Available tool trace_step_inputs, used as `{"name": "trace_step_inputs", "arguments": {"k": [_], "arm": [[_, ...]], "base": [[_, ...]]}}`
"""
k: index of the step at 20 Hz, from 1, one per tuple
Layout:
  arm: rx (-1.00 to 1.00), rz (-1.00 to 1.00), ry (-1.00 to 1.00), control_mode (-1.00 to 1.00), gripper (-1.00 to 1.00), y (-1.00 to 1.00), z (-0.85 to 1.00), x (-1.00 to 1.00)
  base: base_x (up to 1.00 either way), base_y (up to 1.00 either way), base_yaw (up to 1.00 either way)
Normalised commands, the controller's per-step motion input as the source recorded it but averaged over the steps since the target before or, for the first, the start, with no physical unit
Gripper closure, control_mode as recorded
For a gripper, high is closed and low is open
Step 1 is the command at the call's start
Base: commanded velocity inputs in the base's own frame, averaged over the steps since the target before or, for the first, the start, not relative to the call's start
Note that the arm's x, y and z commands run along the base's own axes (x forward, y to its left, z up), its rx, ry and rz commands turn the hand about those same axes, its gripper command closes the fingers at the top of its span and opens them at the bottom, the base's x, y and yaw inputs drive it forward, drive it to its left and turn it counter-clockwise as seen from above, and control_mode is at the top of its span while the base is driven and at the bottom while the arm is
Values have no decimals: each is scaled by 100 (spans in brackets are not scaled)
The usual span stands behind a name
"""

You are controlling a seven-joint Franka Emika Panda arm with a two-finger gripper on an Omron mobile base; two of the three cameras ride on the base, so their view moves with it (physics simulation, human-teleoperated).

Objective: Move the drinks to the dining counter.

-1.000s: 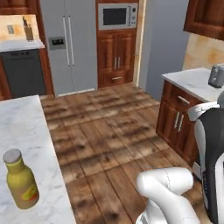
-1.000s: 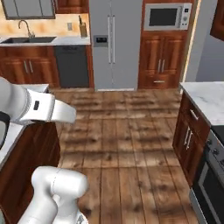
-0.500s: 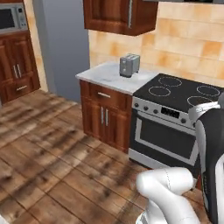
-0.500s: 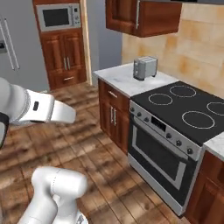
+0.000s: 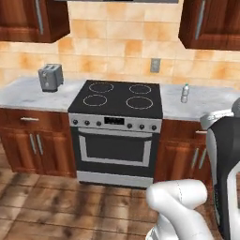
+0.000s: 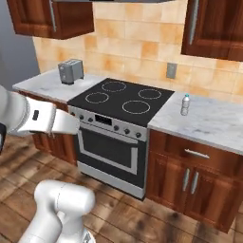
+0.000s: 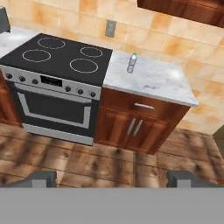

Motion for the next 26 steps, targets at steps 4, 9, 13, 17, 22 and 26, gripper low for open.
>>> {"name": "trace_step_inputs", "arguments": {"k": [4,9,13,17,22,26], "arm": [[0,0,0,100,-100,0,0,0],[0,0,0,100,-100,0,0,0],[0,0,0,100,-100,0,0,0],[0,0,0,100,-100,0,0,0],[0,0,0,100,-100,0,0,0],[0,0,0,100,-100,0,0,0]], "base": [[6,-80,-49],[91,-21,-38],[100,57,-58],[100,46,-35],[48,45,-11],[6,24,1]]}}
